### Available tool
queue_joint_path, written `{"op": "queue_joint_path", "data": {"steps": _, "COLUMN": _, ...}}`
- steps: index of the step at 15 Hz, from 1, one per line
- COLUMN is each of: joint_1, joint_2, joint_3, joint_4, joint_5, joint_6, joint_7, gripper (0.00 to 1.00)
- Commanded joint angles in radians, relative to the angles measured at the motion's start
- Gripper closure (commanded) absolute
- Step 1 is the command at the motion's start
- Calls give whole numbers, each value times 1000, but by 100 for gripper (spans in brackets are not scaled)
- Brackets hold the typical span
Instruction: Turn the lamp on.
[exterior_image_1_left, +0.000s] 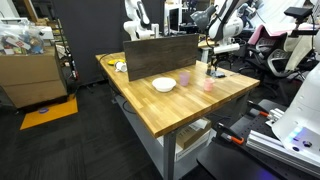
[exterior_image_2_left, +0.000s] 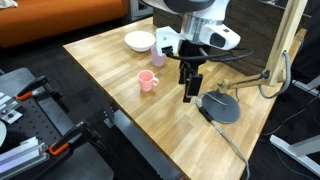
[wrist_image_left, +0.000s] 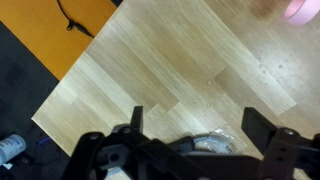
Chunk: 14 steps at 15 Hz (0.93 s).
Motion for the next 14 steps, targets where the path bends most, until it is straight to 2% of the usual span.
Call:
{"op": "queue_joint_path", "data": {"steps": 1, "joint_1": 27, "joint_2": 25, "joint_3": -31, "joint_4": 16, "joint_5": 20, "joint_6": 0, "joint_7": -14, "gripper": 0}}
{"op": "queue_joint_path", "data": {"steps": 8, "joint_1": 37, "joint_2": 20, "joint_3": -35, "joint_4": 15, "joint_5": 18, "joint_6": -1, "joint_7": -12, "gripper": 0}}
{"op": "queue_joint_path", "data": {"steps": 11, "joint_1": 44, "joint_2": 72, "joint_3": -64, "joint_4": 60, "joint_5": 9, "joint_6": 20, "joint_7": 36, "gripper": 0}}
{"op": "queue_joint_path", "data": {"steps": 14, "joint_1": 21, "joint_2": 114, "joint_3": -71, "joint_4": 105, "joint_5": 26, "joint_6": 42, "joint_7": 5, "gripper": 0}}
